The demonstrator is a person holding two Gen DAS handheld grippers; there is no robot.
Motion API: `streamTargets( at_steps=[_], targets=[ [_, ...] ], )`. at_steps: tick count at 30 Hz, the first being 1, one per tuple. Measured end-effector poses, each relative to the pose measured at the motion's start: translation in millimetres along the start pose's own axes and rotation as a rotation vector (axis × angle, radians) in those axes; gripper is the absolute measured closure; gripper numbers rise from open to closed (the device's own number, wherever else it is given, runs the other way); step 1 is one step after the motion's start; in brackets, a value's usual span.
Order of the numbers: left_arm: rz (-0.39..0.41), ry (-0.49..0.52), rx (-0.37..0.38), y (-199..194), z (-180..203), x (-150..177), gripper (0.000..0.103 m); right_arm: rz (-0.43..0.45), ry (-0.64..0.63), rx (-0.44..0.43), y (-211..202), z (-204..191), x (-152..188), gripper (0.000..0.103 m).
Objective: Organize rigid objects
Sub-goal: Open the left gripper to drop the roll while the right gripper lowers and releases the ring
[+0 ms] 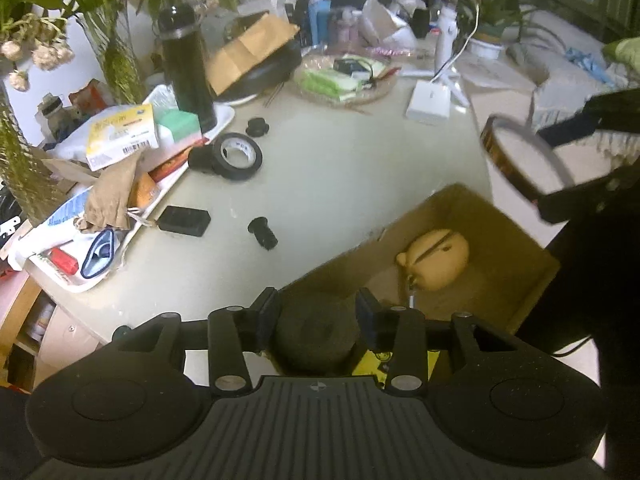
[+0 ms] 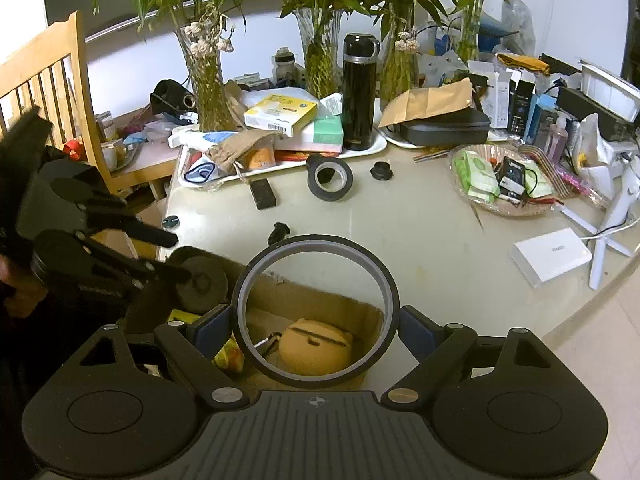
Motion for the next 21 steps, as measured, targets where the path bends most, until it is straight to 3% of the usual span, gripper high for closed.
streamTargets(
  at_steps=[2, 11, 17, 21],
  targets=[
    [0.018, -0.016, -0.008, -10, 0, 2, 0.048, -0.007, 0.004, -0.001, 0, 0, 4, 0.013],
    [0.038, -0.104, 0.001, -33, 2, 22, 0.048, -0.039, 0.031, -0.016, 2, -2, 21, 0.013],
    [0.058, -0.186, -0.076, -37, -17, 31, 0.048, -0.067, 0.048, -0.027, 10, -8, 30, 0.013],
    [0.066, -0.208, -0.078, -40, -22, 35, 0.048, -0.074, 0.035, -0.035, 15, -16, 28, 0.013]
  ],
)
Point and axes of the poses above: each gripper's, at about its wrist camera, not at the fingertips, and y roughly the way its jaws point, z to its right, x to its underside, the point moved 10 cm from there along y, roughly the way its jaws point, and after that the axes turned 3 degrees about y, right-handed, at the moved point
